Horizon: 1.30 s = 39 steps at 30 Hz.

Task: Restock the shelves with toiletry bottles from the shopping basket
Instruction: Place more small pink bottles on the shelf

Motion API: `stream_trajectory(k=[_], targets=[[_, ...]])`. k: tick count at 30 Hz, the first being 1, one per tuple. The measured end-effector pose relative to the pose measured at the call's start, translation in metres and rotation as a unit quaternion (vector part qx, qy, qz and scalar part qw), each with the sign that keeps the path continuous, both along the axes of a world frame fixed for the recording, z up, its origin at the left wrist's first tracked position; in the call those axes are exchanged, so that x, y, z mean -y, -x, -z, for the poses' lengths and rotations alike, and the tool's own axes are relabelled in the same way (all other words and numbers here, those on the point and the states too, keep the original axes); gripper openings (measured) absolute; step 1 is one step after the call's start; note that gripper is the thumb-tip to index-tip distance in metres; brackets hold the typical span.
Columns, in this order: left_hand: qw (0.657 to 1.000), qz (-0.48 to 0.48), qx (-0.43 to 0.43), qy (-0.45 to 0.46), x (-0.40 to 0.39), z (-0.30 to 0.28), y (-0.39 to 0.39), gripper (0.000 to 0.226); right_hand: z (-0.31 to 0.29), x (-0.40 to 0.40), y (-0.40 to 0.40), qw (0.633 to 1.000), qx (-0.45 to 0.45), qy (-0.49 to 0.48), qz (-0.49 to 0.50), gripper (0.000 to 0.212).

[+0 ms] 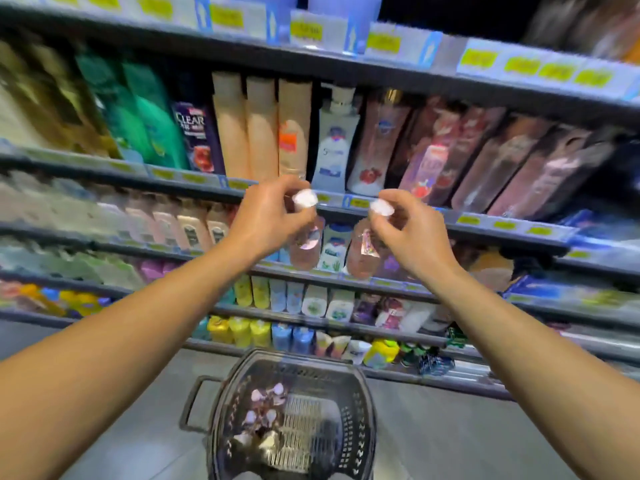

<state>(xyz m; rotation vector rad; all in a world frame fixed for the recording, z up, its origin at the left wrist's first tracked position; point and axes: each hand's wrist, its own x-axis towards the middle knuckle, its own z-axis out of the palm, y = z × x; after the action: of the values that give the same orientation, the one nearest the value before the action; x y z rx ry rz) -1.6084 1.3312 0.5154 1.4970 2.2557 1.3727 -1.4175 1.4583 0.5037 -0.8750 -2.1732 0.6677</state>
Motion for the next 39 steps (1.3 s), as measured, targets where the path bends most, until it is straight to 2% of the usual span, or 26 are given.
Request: stream_trajectory(k=[8,18,28,36,39], targets=[[0.999,0.027,0.009,-0.038,-0.028,-0.093,-0.016,0.027,-0.091,-0.027,-0.023,0.993,-0.016,-0.118,0.008,0.025],[0.993,0.043,-0.022,-0.111,-0.078,-0.164,-0.053,0.025,-0.166,-0.066,-0.059,0.987,-0.053,-0.151,0.033,0.021],[0.990,0.046,-0.004,-0.136,-0.140,-0.200,-0.088,0.011,-0.224,-0.122,-0.103,0.973,-0.092,-0.205,0.052,0.018],[0.990,0.032,0.019,-0.135,-0.177,-0.215,-0.106,0.018,-0.273,-0.169,-0.115,0.952,-0.179,-0.235,0.075,0.016],[0.990,0.037,0.019,-0.136,-0.186,-0.217,-0.110,0.009,-0.279,-0.182,-0.110,0.946,-0.199,-0.250,0.060,0.014]])
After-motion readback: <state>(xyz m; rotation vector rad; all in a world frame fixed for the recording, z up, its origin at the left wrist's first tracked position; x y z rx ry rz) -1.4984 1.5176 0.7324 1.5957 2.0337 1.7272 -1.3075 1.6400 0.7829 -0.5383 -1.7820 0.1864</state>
